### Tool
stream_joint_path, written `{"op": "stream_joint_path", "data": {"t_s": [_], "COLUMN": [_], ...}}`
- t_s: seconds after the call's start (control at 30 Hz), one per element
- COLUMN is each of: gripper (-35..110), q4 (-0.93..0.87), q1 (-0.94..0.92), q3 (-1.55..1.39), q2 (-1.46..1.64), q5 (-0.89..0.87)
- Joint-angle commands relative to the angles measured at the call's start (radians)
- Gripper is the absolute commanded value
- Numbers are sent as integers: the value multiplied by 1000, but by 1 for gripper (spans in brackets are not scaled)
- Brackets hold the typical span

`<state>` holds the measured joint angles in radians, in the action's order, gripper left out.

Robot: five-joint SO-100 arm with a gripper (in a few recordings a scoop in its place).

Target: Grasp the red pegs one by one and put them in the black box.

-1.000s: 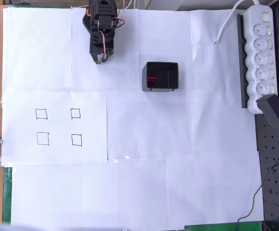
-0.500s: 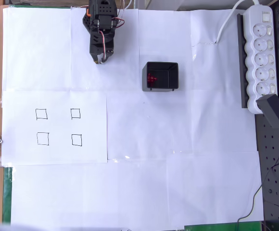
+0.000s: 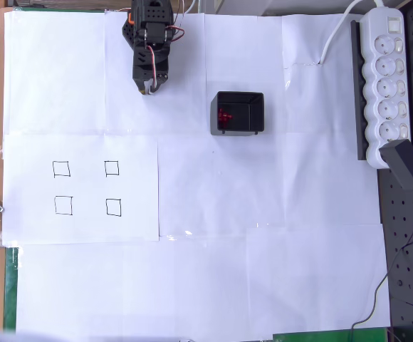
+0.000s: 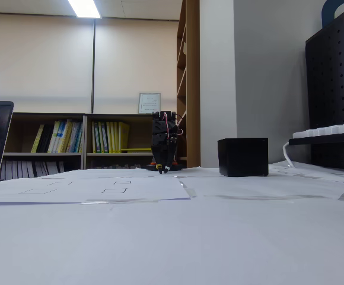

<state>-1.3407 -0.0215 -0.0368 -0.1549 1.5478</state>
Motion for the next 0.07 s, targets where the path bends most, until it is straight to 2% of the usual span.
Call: {"op": "stream_joint_path", "data": {"t_s": [0.0,0.03], "gripper": [0,0], "q4": [-8,-8], "q1": [-9,-9], "q3": [11,11], "q2": [-18,-18], "q5": [6,6]}}
